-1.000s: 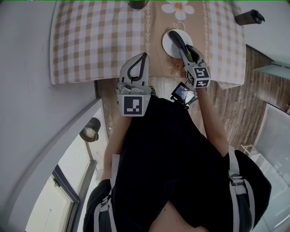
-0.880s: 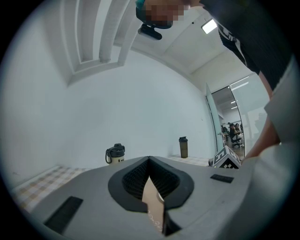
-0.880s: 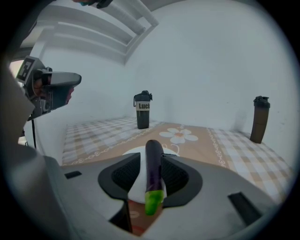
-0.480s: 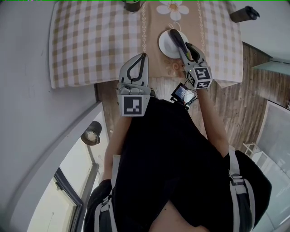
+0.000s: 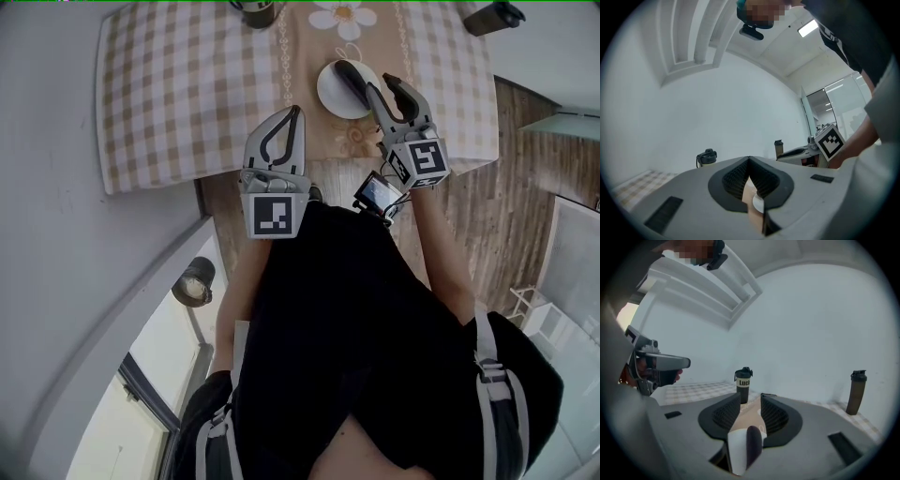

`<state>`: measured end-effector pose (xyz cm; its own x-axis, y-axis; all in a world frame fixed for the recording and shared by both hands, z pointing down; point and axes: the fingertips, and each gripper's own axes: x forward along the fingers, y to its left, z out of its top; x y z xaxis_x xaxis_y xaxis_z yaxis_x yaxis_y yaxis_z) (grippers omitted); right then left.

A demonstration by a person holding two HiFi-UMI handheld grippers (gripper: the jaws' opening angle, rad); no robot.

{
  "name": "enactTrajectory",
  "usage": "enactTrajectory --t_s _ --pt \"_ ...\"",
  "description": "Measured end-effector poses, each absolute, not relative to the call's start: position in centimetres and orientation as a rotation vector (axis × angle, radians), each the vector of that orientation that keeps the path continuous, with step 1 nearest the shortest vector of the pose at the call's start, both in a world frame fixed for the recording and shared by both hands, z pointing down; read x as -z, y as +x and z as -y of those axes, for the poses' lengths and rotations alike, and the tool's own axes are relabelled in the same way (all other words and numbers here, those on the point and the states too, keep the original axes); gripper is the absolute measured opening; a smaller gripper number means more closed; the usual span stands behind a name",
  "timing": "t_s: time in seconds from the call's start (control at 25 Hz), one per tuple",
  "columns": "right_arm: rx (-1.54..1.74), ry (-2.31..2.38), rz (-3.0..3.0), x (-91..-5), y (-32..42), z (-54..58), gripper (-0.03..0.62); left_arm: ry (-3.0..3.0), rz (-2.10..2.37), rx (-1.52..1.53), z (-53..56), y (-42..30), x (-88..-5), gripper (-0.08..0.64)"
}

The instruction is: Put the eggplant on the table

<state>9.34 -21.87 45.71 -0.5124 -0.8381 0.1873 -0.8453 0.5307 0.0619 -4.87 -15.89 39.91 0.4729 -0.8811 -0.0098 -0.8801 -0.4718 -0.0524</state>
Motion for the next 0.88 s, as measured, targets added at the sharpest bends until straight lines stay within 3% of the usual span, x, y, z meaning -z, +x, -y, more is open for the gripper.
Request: enactTrajectory --t_s 0.4,0.52,0.88 --pt "-0.005 1.546 2.726 -38.9 10.0 20.1 0.138 -2.63 -1.538 0.021 16.2 -3.2 -38.4 0.003" --pt "0.084 1.567 2.717 -37.7 10.3 19.1 0.061 -2.623 -1.532 0.005 15.9 -2.5 -37.9 0.003" --pt "0.228 1.543 2.713 -36.3 10.1 16.4 0.06 -2.602 -1.528 -0.021 14.8 -1.0 -37.3 0.003"
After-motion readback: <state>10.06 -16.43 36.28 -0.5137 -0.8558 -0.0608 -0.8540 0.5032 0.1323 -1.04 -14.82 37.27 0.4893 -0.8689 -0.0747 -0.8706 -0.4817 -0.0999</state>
